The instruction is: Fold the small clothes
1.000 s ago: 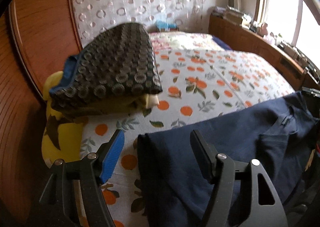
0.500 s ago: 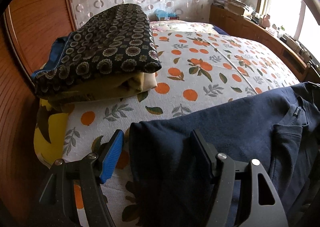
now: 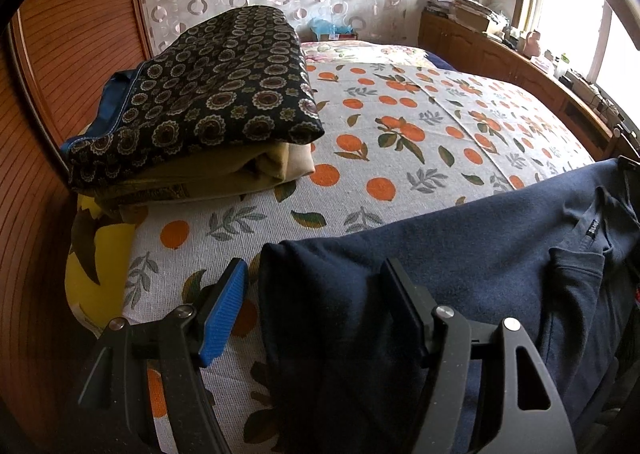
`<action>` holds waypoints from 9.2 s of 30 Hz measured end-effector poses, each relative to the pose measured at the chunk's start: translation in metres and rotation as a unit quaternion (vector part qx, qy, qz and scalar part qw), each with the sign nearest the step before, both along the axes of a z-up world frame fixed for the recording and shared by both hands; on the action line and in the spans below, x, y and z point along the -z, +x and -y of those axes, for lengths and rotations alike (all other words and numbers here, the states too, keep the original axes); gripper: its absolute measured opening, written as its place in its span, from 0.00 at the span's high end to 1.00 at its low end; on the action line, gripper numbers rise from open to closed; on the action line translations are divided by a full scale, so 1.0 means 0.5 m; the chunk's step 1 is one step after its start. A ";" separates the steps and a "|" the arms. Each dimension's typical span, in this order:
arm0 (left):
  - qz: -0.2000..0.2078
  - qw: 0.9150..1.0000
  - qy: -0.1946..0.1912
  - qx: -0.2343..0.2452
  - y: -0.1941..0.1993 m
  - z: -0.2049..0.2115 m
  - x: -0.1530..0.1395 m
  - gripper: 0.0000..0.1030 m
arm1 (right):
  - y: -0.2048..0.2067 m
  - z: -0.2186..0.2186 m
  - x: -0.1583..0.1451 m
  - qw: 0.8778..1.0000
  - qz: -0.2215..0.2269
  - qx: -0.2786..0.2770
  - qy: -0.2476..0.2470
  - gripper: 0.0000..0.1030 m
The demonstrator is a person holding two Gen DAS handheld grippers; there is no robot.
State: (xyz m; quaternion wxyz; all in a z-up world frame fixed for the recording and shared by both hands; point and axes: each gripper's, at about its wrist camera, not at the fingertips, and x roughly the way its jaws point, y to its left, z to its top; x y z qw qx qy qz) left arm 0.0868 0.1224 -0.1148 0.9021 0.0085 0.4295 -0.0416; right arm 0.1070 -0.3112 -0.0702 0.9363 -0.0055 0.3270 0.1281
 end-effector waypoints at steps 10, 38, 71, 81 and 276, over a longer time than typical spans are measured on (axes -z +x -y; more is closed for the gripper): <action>0.000 1.000 0.000 0.000 -0.001 0.002 0.001 0.33 | 0.046 -0.016 0.030 0.999 -0.025 -0.012 -0.022 0.34; 0.035 0.998 -0.014 0.041 -0.056 0.046 -0.056 0.89 | -0.011 -0.067 0.036 0.995 -0.002 -0.100 -0.019 0.86; 0.418 0.907 -0.023 0.040 -0.304 0.009 -0.662 0.90 | -0.462 0.050 -0.516 0.941 0.324 -0.093 0.014 0.88; 0.420 0.906 -0.028 0.050 -0.289 0.031 -0.667 0.90 | -0.468 0.022 -0.521 0.942 0.326 -0.079 -0.012 0.88; 0.106 0.993 -0.051 -0.019 -0.147 0.036 -0.092 0.26 | -0.144 0.032 -0.117 0.998 0.003 0.054 -0.008 0.65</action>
